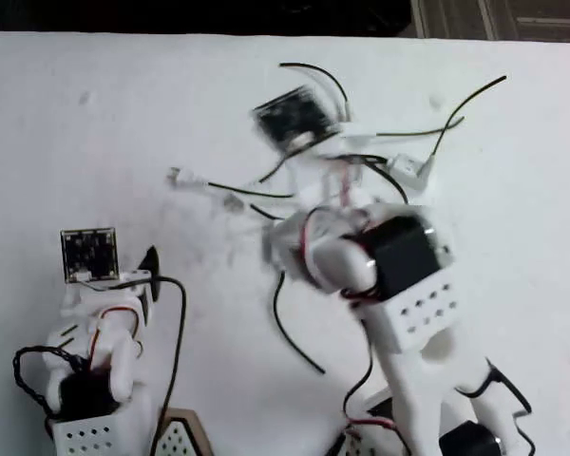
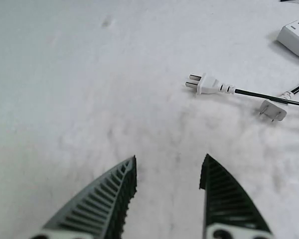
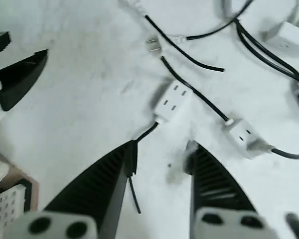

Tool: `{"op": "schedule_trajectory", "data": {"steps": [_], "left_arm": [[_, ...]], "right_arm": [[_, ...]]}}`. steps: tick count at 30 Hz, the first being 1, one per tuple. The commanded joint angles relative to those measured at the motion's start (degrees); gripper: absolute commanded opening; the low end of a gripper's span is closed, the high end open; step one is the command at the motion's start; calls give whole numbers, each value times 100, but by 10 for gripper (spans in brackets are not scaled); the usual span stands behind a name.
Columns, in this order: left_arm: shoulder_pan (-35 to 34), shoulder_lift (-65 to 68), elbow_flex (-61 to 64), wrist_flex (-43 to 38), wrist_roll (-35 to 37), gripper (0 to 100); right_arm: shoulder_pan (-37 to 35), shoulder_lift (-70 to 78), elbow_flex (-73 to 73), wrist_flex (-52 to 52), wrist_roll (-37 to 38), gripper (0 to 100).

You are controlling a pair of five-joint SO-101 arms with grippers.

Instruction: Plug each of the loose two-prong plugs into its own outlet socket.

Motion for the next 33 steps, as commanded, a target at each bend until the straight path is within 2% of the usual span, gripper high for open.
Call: {"op": "schedule_trajectory", "data": {"steps": [1, 4, 6, 13, 20, 27, 33], "left_arm": [[-13, -40, -246, -149, -44, 228], [66, -13, -536, -123, -35, 282], [365, -4, -633, -53, -44, 299], [1596, 4, -1187, 457, -158, 274], [2308, 312, -1626, 527, -158, 238], [2492, 3081, -2998, 519, -9, 241], [3125, 5736, -4273, 475, 44, 242]], "right_arm": [[848, -180, -202, 66, 554, 94], [1332, -295, -62, 66, 949, 40], [1481, -523, 202, 66, 1073, 20], [1525, -1886, 1547, 40, 1099, 33], [1771, -3099, 3077, -646, 1064, 33], [2501, -3222, 4484, -1868, 1046, 18], [3169, -3222, 4738, -2158, 1046, 18]]}}
